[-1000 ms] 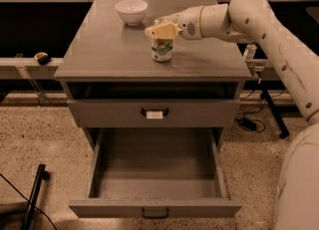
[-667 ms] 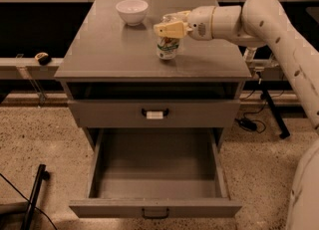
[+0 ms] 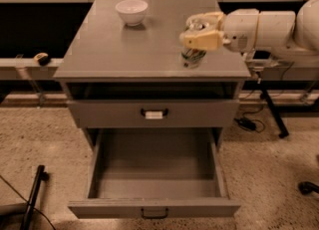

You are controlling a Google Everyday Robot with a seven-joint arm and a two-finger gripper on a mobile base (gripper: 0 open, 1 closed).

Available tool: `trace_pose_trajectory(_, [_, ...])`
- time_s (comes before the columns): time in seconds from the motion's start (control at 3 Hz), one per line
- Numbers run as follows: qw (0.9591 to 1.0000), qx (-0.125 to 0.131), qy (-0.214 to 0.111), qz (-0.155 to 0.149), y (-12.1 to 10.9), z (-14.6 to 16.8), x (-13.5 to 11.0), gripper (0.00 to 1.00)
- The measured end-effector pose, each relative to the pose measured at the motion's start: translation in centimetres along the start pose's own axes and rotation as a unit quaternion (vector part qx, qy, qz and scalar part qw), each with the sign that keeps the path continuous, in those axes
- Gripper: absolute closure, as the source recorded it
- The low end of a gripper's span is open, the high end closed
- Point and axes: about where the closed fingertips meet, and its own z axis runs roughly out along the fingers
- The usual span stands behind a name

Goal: Place 7up can into middle drawer

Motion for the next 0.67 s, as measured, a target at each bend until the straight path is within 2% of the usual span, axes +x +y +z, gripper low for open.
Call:
trace_pose_trajectory(0.33, [0.9986,-0.017,0.050,0.005,4.7,-1.8,3.1,1.00])
trace_pose_trajectory(0.67, [0.9936,-0.039,0.105,0.013,7.4,-2.2,6.3,1.00])
